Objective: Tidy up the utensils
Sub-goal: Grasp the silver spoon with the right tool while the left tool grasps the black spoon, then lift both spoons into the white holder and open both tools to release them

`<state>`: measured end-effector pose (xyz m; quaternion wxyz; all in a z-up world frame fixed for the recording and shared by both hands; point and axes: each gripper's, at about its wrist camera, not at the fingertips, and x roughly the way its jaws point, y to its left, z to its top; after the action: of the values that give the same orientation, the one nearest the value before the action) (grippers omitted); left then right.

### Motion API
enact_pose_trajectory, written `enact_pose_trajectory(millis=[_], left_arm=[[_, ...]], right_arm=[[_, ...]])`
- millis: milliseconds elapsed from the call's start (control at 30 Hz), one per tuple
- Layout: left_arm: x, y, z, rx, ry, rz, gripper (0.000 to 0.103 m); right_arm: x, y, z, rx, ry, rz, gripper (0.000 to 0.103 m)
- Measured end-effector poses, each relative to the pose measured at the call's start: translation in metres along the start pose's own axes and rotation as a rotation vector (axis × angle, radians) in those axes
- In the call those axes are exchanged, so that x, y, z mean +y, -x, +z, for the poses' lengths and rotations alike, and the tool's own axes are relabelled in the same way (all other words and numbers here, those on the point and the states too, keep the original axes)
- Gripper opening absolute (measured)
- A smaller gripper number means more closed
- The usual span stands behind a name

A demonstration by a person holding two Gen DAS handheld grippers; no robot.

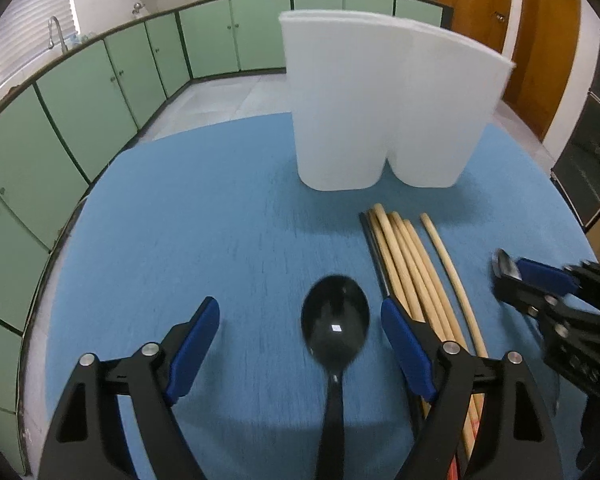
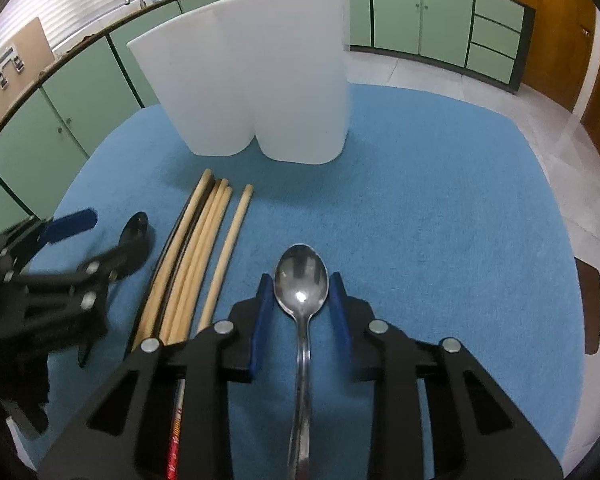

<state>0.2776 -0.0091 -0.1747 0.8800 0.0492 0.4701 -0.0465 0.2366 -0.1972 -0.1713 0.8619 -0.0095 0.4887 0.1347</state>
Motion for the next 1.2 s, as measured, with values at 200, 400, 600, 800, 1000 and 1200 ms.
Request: enact_pose_trajectory(millis=[200, 400, 600, 800, 1000, 1200], left_arm=[[0.002, -0.011, 0.006, 0.029, 0.003, -0.022, 0.077], [0.004, -0.01, 0.006, 0.016, 0.003, -0.081, 0.034], [0.0, 0.0, 0.003, -0.03, 0.008, -0.112, 0.034], [0.011, 0.049, 0.006, -0.27, 0.057, -0.146, 0.034], [0.01, 0.093, 0.02, -0.475, 0.081, -0.162, 0.034], [0.008, 0.118, 0.051, -0.617, 0.114, -0.186, 0.034]], right_arm=[[-0.005, -0.001, 0.002, 0.018, -0.012, 0.017, 0.028], [-0.008, -0.006, 0.013, 0.031, -0.037, 0.013, 0.028], [-0.016, 0.003, 0.007, -0.026, -0.059, 0.032, 0.027], [-0.024, 0.051, 0.02, -0.229, -0.035, 0.146, 0.027], [-0.037, 0.092, 0.039, -0.367, -0.048, 0.22, 0.027], [-0.047, 0.126, 0.07, -0.461, -0.054, 0.259, 0.027]])
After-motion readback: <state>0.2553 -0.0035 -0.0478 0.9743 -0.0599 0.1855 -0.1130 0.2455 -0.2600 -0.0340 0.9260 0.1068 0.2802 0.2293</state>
